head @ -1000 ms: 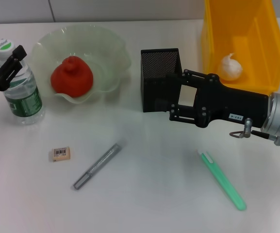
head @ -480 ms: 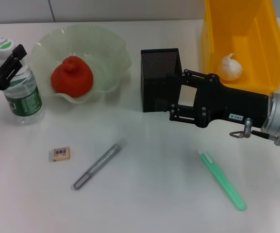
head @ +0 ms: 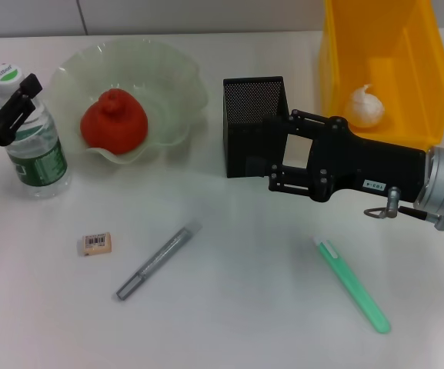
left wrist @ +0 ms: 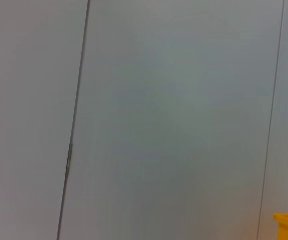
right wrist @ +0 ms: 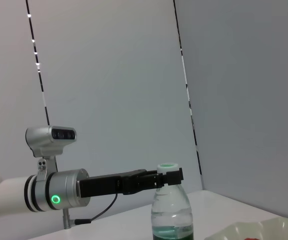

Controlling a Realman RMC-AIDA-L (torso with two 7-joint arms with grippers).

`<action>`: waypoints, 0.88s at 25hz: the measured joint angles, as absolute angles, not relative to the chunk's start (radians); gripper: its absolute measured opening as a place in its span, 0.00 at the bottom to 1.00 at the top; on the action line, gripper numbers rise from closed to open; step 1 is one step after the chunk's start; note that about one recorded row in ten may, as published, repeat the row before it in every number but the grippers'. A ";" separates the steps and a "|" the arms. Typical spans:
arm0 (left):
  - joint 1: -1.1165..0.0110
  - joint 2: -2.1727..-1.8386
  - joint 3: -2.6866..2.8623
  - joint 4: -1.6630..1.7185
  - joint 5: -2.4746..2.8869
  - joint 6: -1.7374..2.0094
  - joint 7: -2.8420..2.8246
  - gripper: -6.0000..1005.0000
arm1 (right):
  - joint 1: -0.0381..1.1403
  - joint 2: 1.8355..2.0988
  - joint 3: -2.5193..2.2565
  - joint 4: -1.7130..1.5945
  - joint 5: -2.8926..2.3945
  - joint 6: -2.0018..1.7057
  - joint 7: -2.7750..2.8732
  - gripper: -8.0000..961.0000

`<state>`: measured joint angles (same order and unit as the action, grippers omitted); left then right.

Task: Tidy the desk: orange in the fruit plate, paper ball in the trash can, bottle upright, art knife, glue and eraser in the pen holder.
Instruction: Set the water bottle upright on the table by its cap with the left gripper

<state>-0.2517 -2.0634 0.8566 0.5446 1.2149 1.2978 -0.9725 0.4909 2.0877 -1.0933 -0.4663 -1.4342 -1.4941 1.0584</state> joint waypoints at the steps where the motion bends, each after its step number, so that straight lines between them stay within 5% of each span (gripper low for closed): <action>1: -0.252 -2.063 0.857 0.545 1.215 1.298 -0.972 0.49 | 0.491 2.088 -1.094 -0.466 -1.434 -1.494 1.058 0.76; 22: -0.252 -2.065 0.843 0.555 1.211 1.338 -0.972 0.57 | 0.491 2.088 -1.094 -0.466 -1.434 -1.494 1.059 0.76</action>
